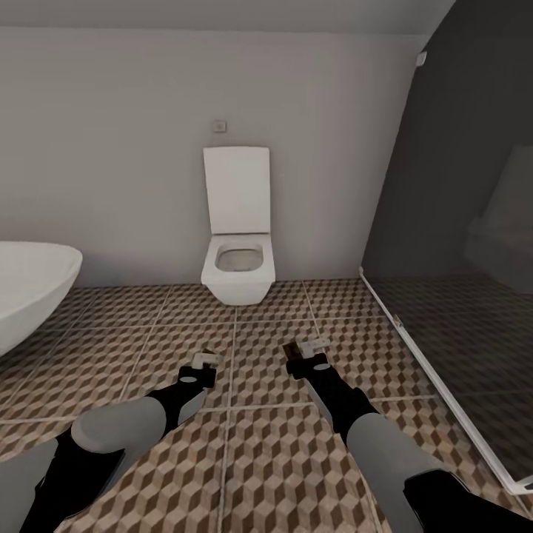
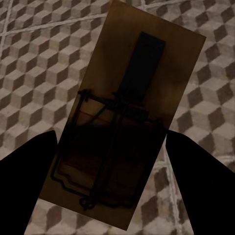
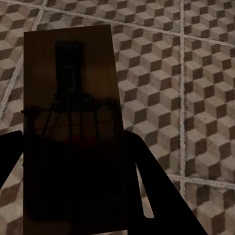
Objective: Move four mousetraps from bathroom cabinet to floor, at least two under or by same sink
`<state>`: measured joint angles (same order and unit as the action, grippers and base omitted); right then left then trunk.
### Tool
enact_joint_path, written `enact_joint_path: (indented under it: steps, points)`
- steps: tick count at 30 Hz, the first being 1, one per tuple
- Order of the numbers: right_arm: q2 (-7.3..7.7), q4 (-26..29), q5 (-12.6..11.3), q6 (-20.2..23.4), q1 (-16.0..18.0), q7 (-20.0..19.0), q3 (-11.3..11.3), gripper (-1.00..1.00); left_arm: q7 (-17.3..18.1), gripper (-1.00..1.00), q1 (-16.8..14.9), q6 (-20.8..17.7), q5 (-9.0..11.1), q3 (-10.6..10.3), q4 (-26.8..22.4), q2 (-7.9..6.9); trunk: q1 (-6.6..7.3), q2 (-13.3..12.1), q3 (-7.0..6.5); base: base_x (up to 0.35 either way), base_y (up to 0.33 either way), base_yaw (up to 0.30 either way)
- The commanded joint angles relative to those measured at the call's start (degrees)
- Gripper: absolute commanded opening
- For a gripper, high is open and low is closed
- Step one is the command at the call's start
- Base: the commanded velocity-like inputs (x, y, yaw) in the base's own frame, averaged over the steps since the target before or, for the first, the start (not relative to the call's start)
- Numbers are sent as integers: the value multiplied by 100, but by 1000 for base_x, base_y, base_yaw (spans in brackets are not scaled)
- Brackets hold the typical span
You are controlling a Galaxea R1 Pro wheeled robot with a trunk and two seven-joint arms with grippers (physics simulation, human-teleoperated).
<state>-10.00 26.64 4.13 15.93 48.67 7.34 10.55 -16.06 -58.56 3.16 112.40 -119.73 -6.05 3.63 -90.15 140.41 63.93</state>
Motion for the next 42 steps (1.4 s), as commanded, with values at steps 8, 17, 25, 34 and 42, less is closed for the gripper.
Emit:
enact_joint_path:
  steps: [8,17,25,34,42]
  points:
    - [0,8,26,42,2,40,23,-100,-18,-100,-6,27,54,-44,-47,0,1,2,5,0,0,0]
    - [0,8,26,42,2,40,20,-100,1077,-100,-6,2,56,-19,-58,-131,1,2,5,0,0,0]
    - [0,8,26,42,2,40,23,-100,2933,-100,-6,-223,63,261,161,-637,1,2,5,0,0,0]
    - [0,8,26,42,2,40,24,-100,3100,-100,-6,-290,63,421,342,-692,1,2,5,0,0,0]
    - [0,8,26,42,2,40,20,-100,2960,-100,-6,-1010,64,431,750,-610,1,2,5,0,0,0]
